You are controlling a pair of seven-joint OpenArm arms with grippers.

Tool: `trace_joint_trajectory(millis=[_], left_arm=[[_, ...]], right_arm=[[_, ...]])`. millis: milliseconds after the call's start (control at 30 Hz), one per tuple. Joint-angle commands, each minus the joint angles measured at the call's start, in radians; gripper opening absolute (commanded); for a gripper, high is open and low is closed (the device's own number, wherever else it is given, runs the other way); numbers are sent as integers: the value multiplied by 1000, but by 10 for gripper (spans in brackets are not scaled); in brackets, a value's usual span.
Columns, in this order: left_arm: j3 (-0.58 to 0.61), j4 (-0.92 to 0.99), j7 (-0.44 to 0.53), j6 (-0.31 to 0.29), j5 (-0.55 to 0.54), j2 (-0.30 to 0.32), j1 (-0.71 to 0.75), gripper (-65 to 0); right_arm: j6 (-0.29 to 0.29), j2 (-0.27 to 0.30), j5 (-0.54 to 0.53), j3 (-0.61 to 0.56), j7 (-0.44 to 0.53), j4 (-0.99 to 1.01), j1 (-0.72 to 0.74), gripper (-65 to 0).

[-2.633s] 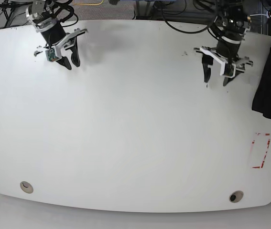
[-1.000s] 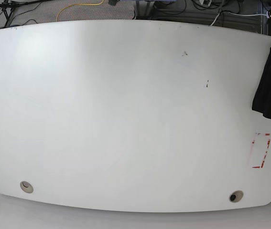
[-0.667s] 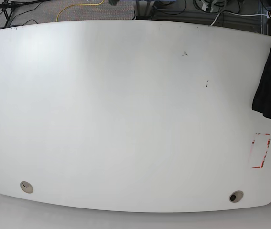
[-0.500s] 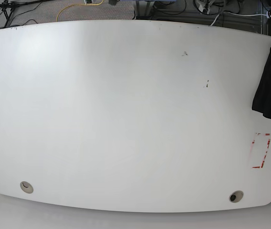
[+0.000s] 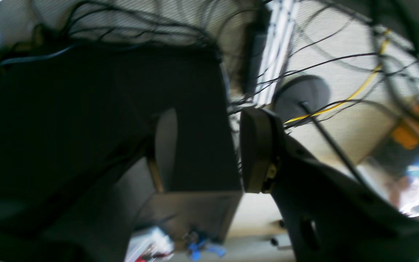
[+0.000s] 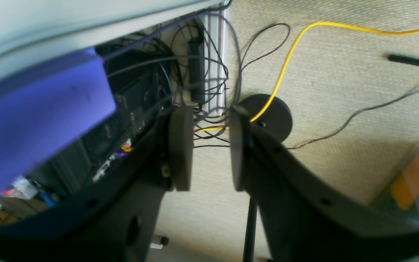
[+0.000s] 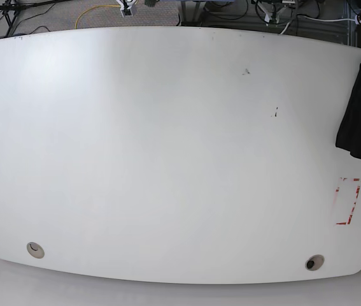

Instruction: Fold the T-shirt properly

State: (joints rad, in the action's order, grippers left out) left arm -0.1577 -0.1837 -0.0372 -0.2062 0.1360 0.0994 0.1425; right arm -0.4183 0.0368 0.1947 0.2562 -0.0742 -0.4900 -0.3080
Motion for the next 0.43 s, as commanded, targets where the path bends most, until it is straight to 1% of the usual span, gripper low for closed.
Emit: trace_joint_trajectory(millis=[0, 400], left_arm=[[-1, 3, -13, 0, 3, 9, 4, -396], [-1, 5, -11, 0, 3, 7, 4, -396]], right_arm=[[-7, 5, -1, 2, 4, 12, 3, -484], [-7, 5, -1, 2, 6, 12, 10, -484]])
